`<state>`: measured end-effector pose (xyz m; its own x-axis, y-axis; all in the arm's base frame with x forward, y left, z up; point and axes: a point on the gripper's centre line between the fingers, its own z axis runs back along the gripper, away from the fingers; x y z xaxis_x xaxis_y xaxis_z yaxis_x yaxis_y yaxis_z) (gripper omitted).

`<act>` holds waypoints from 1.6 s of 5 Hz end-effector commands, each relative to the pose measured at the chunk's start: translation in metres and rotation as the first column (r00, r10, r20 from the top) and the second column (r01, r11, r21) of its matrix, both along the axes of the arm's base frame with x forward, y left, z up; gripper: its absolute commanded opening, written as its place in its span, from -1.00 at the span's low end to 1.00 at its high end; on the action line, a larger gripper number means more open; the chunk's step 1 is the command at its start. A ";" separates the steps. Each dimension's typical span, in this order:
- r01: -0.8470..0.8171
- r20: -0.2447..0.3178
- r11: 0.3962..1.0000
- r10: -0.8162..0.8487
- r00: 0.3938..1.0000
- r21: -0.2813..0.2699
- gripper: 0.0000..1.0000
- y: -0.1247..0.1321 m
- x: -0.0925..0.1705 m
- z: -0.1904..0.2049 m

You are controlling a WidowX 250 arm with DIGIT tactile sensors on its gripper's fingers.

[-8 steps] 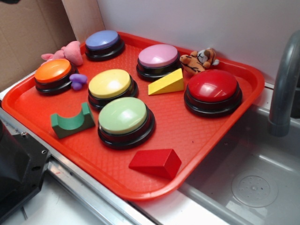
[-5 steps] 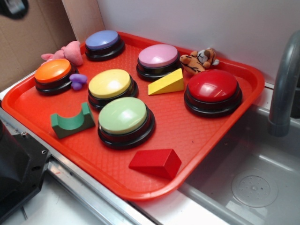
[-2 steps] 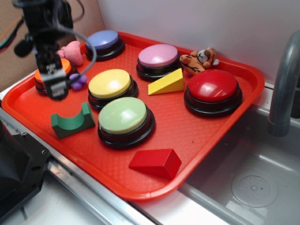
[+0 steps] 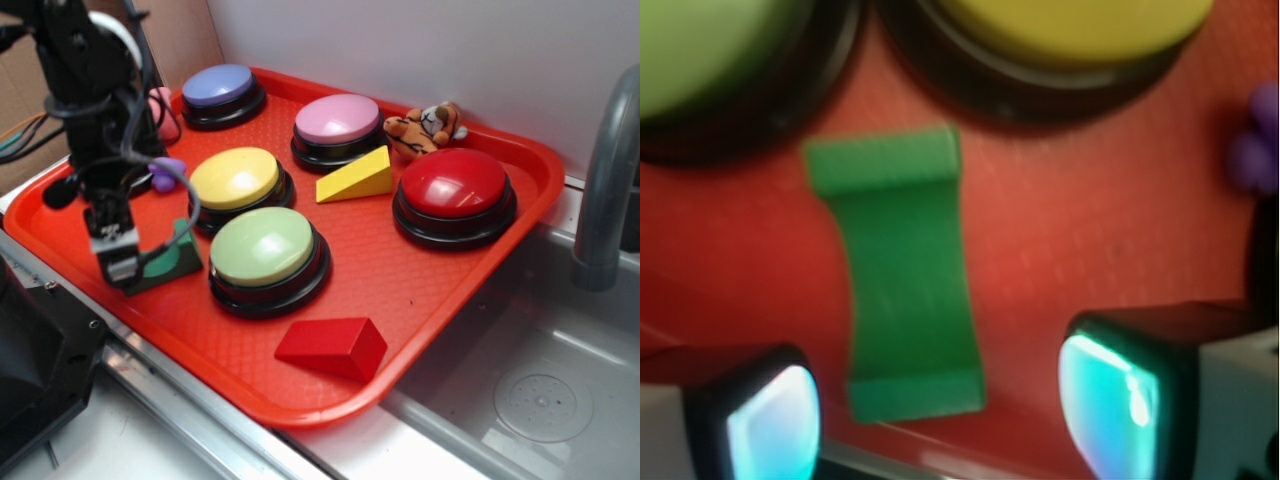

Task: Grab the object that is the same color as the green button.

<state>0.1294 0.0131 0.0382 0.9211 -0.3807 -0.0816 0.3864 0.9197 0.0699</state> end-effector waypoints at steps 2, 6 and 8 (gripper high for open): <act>0.025 -0.015 0.999 -0.025 1.000 -0.022 -0.72 0.004 0.013 -0.033; -0.369 -0.057 0.929 0.367 0.928 -0.028 -1.00 0.023 0.039 0.062; -0.498 0.007 0.863 0.500 0.866 -0.083 -1.00 0.020 0.062 0.125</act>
<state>0.1889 0.0308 0.1482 0.9860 0.1273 -0.1082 -0.1297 0.9914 -0.0151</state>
